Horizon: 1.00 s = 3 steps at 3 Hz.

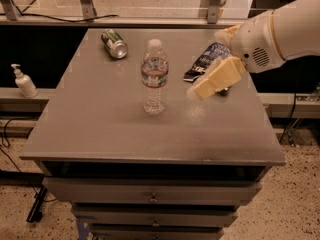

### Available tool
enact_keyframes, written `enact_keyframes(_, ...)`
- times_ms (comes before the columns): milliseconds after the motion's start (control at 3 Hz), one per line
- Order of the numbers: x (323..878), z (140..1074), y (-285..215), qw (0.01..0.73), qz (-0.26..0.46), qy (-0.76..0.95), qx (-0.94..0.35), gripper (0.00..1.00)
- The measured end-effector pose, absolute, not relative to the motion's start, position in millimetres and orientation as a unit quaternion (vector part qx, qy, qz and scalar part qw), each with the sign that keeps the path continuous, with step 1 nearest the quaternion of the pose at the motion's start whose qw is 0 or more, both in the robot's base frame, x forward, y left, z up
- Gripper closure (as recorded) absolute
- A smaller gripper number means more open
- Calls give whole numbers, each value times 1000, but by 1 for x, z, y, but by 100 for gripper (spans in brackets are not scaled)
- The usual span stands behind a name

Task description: Knock water bottle over

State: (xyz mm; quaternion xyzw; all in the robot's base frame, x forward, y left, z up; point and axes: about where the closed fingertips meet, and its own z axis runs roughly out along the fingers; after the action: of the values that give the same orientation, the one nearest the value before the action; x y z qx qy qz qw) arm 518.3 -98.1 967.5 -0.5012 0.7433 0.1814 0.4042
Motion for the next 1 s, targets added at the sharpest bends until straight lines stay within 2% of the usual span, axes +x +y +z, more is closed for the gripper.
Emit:
enact_keyframes(333,518,957,-79,420,208,733,-493,0)
enact_keyframes(1000,535,935,0,454,264,704,-479,0)
